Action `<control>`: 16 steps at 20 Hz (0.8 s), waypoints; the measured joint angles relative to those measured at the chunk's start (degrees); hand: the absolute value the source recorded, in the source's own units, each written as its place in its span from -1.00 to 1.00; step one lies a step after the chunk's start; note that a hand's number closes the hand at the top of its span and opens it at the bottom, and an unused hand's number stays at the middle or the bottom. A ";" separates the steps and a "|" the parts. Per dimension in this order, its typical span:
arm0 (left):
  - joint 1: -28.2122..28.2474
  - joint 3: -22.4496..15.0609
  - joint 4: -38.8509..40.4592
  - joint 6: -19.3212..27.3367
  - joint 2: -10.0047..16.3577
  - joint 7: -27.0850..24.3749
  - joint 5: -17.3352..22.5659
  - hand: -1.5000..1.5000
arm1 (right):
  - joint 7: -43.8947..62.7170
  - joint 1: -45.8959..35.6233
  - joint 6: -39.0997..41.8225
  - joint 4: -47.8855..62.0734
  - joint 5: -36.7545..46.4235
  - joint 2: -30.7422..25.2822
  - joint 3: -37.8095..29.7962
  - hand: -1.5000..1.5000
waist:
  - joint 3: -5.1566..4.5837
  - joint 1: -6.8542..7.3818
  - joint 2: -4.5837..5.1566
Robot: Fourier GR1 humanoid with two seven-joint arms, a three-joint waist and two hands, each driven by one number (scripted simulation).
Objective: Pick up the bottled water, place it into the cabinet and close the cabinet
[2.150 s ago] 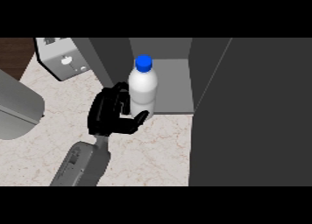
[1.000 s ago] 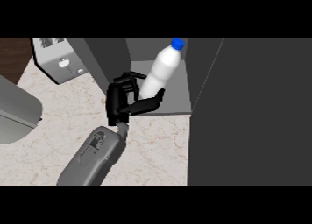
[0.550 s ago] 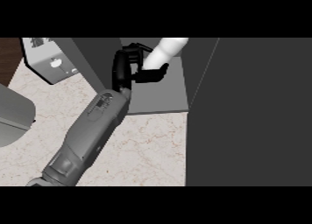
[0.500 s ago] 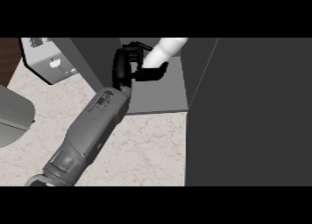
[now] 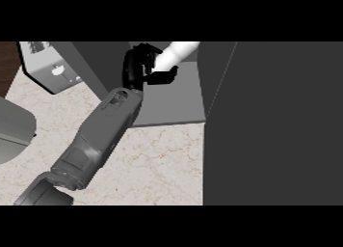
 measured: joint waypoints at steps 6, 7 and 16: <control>-2.22 1.62 5.98 2.60 -0.46 -2.45 -0.67 -1.00 | -0.75 -0.56 0.23 0.82 -0.13 0.21 -0.03 -1.00 | 0.07 -0.12 -0.06; -2.46 1.88 6.63 2.79 -0.47 -2.85 -0.69 -1.00 | -1.13 -0.11 0.65 0.83 -0.22 -0.13 -0.20 -1.00 | 0.10 -0.19 -0.11; -4.46 4.25 10.72 2.82 -0.50 -3.78 0.09 -1.00 | -1.29 -0.39 -0.16 1.37 0.92 0.71 0.92 -1.00 | 0.19 -0.34 -0.15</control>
